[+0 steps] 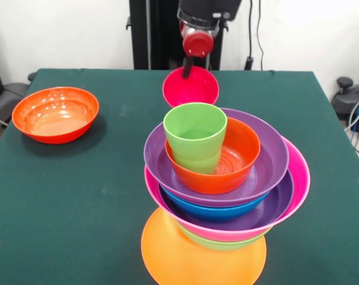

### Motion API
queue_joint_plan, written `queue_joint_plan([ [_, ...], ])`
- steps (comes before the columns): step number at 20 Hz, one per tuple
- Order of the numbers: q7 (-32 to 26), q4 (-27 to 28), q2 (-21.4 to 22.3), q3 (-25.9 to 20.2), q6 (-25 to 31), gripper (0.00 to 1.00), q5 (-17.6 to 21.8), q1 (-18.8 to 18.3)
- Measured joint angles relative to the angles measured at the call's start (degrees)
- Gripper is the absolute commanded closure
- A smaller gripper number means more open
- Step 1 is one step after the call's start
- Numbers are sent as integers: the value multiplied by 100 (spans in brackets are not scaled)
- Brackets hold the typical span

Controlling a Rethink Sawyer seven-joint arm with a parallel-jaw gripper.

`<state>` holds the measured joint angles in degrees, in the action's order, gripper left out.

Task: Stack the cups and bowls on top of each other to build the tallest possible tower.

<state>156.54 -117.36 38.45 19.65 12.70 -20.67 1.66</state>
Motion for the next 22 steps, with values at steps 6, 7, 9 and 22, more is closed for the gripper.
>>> queue_joint_plan([
  [6, 0, 160, 440, 246, 636, 100, 269, -61],
  [7, 0, 189, 485, 268, 695, 100, 296, -69],
  [9, 0, 303, 629, 341, 897, 100, 381, -95],
  [22, 0, 1534, 1225, 763, 2084, 100, 969, -151],
])
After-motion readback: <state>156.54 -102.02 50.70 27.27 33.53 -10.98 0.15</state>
